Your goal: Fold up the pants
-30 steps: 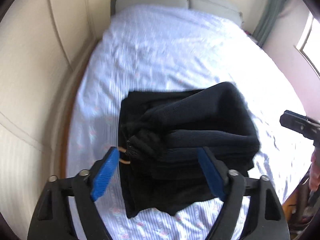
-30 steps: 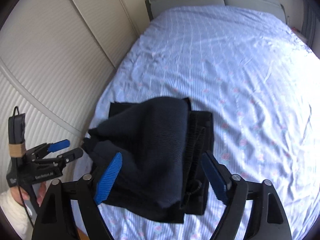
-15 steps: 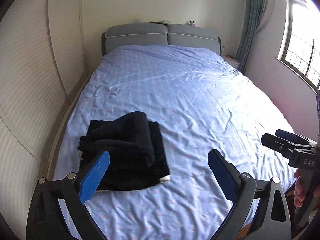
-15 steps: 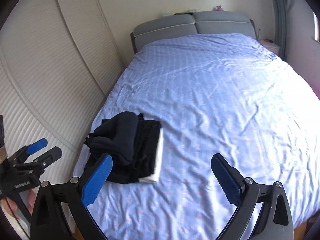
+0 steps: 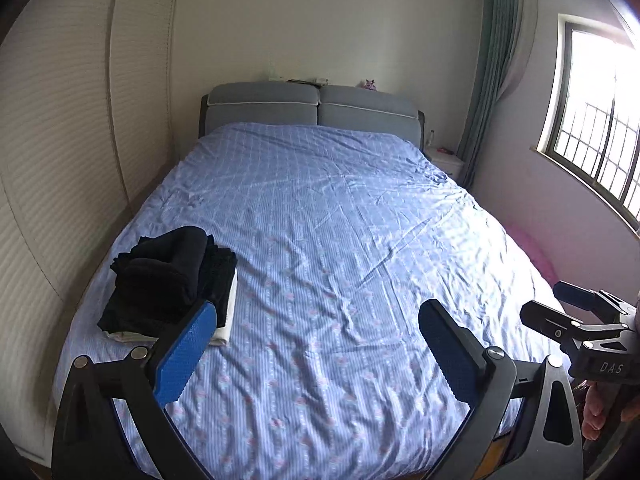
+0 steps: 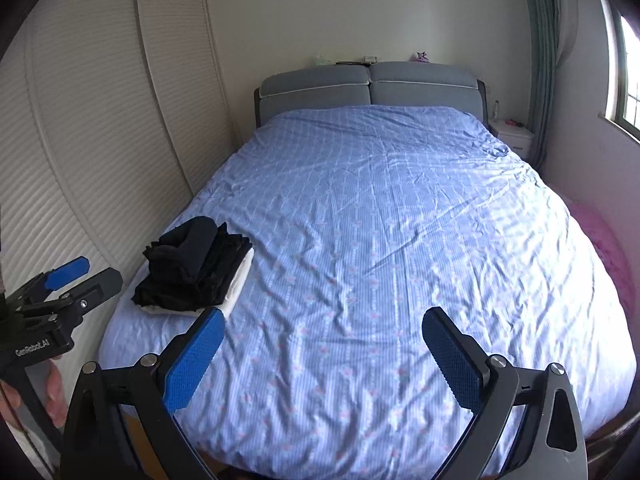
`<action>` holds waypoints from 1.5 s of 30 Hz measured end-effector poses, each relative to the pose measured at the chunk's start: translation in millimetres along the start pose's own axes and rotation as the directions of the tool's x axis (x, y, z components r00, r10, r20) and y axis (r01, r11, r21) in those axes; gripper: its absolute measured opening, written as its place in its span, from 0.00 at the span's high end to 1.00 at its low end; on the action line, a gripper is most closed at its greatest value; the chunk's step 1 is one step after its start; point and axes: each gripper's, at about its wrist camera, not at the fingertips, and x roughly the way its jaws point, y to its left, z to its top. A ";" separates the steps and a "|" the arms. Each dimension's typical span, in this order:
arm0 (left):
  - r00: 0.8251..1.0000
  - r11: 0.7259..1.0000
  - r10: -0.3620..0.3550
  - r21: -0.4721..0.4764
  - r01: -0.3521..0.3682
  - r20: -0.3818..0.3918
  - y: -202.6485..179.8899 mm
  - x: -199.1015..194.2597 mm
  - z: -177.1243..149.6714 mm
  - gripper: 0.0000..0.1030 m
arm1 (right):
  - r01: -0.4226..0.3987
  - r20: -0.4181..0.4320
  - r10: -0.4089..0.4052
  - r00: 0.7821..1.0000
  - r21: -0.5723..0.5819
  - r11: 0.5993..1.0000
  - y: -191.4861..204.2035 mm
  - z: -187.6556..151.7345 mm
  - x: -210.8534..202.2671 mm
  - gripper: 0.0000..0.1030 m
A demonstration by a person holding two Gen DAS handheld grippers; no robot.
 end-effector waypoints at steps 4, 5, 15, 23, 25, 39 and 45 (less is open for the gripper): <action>1.000 1.000 0.009 0.019 -0.009 0.000 -34.1 -23.2 -9.0 0.00 | -0.005 0.013 0.005 1.000 0.005 1.000 -27.8 -11.3 -33.2 0.03; 1.000 1.000 0.009 0.029 -0.009 0.001 -41.6 -28.6 -10.0 0.00 | -0.007 0.015 0.007 1.000 0.015 1.000 -34.4 -14.2 -40.9 0.03; 0.999 0.996 -0.020 0.088 0.016 0.039 -92.0 -62.9 -16.8 0.00 | 0.027 0.093 -0.029 0.995 0.025 0.999 -65.2 -33.3 -104.6 0.03; 0.998 0.994 -0.027 0.103 0.022 0.048 -104.6 -70.5 -18.1 0.00 | 0.041 0.112 -0.046 0.993 0.053 0.998 -73.5 -42.7 -126.9 0.03; 0.998 0.994 -0.032 0.106 0.027 0.046 -107.7 -72.0 -18.7 0.00 | 0.044 0.116 -0.050 0.992 0.057 0.997 -75.9 -45.1 -130.4 0.03; 0.998 0.992 -0.045 0.121 0.039 0.054 -120.3 -81.9 -22.2 0.00 | 0.047 0.118 -0.055 0.991 0.071 0.996 -84.8 -51.4 -139.8 0.03; 0.997 0.991 -0.050 0.127 0.042 0.054 -123.6 -82.3 -23.2 0.00 | 0.046 0.117 -0.055 0.992 0.075 0.996 -86.3 -51.4 -142.1 0.03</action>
